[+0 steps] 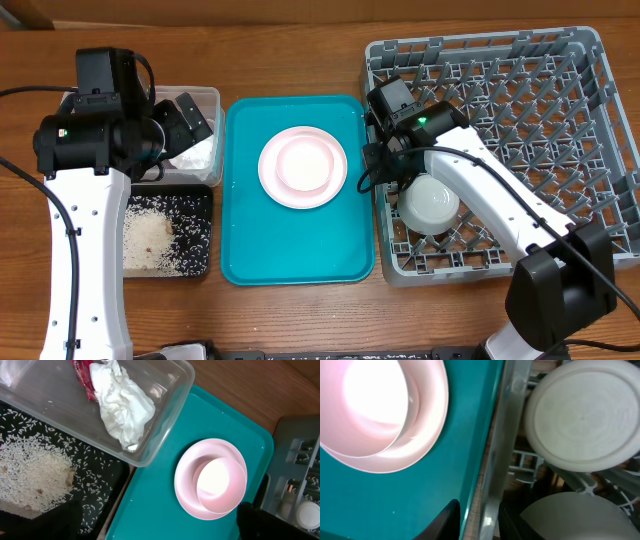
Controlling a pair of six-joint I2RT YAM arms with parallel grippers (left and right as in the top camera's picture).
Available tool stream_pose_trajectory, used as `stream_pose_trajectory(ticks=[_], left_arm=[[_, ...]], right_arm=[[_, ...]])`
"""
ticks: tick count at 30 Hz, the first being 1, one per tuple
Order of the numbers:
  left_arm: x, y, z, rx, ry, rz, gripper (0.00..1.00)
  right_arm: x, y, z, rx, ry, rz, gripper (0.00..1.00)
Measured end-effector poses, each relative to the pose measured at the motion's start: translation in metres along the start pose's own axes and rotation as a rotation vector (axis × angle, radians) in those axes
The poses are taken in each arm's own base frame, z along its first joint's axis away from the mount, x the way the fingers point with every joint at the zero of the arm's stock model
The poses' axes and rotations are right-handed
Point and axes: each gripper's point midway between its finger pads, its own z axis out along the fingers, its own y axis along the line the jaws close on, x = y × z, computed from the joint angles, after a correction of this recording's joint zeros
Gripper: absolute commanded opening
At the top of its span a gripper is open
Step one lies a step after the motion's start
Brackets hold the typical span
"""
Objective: Sort waste into correct bins and load items into the dishwasher
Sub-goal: 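Open the right gripper and withdraw it from the cup in the rack, then move the right gripper left to the pink plate on the teal tray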
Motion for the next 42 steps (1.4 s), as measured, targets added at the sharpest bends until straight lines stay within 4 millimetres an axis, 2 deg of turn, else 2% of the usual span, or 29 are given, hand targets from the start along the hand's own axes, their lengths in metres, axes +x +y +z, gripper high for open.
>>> stream_pose_trajectory(ticks=[4,7,8,12,17,27,34,36,40,42], left_arm=[[0.0,0.0,0.0,0.0,0.001,0.0,1.0],[0.0,0.0,0.0,0.0,0.001,0.0,1.0],[0.0,0.0,0.0,0.0,0.0,0.0,1.0],[0.0,0.0,0.0,0.0,0.001,0.0,1.0],[0.0,0.0,0.0,0.0,0.0,0.0,1.0],[0.0,0.0,0.0,0.0,0.0,0.0,1.0],[0.0,0.0,0.0,0.0,0.001,0.0,1.0],[0.0,0.0,0.0,0.0,0.0,0.0,1.0],[0.0,0.0,0.0,0.0,0.001,0.0,1.0],[0.0,0.0,0.0,0.0,0.001,0.0,1.0]], right_arm=[[0.002,-0.004,0.003,0.017,0.005,0.017,0.23],[0.016,-0.008,0.013,0.031,0.044,0.031,0.2],[0.019,-0.008,0.015,0.03,0.053,0.037,0.16],[0.016,-0.005,0.016,0.015,0.042,0.047,0.1],[0.01,-0.001,0.017,-0.015,0.019,0.104,0.06],[0.003,0.0,0.018,-0.024,-0.006,0.183,0.06],[0.01,-0.001,0.015,-0.022,0.027,0.185,0.21],[0.006,0.002,0.004,-0.029,0.026,0.171,0.24],[-0.036,0.018,-0.052,-0.088,-0.145,0.103,0.26],[-0.055,0.027,-0.09,-0.132,-0.267,0.072,0.27]])
